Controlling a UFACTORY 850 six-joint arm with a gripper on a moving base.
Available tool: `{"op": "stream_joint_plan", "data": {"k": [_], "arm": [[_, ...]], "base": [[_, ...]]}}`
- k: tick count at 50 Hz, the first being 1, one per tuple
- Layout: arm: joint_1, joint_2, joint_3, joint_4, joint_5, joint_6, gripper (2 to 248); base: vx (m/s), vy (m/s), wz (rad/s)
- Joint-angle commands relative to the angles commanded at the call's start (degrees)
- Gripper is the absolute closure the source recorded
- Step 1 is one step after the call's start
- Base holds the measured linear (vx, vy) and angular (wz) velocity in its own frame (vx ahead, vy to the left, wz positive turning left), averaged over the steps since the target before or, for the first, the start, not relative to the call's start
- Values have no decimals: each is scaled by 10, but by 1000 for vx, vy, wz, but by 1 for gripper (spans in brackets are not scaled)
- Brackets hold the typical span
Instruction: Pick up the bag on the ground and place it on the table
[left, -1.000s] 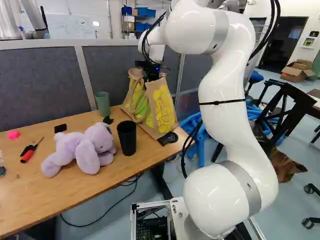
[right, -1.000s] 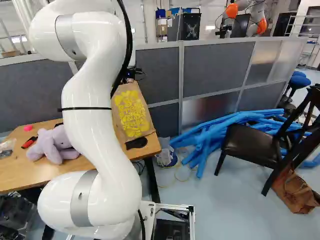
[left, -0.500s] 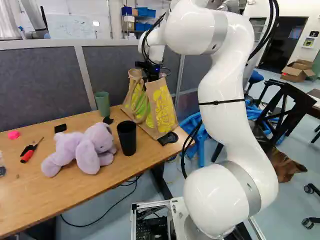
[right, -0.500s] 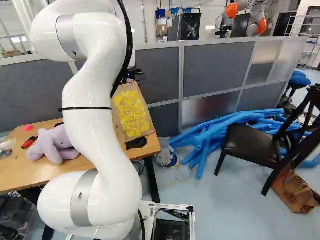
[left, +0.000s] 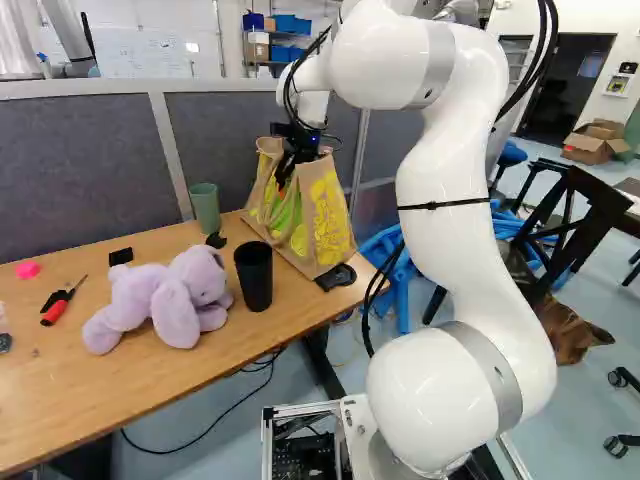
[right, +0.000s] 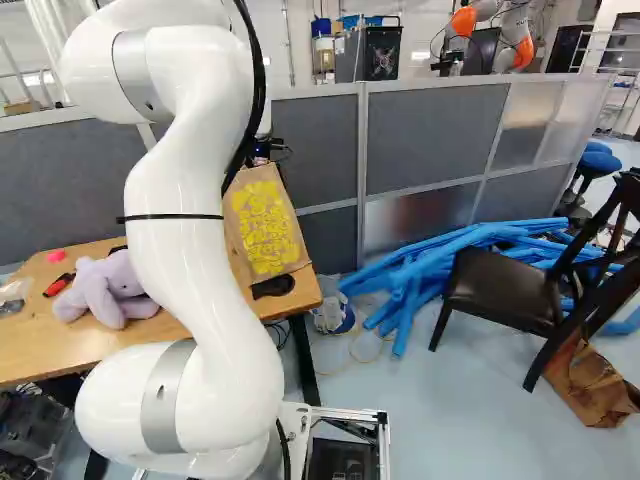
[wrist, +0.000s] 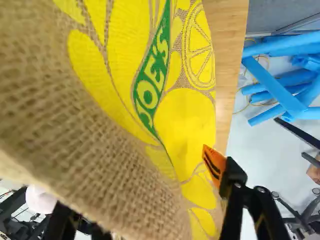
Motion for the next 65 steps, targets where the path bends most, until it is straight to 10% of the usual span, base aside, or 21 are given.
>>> {"op": "stream_joint_plan", "data": {"k": [10, 65], "arm": [[0, 14, 2, 0, 0, 0, 3], [0, 96, 7, 0, 0, 0, 3]], "base": [[0, 0, 0], [0, 0, 0]]}}
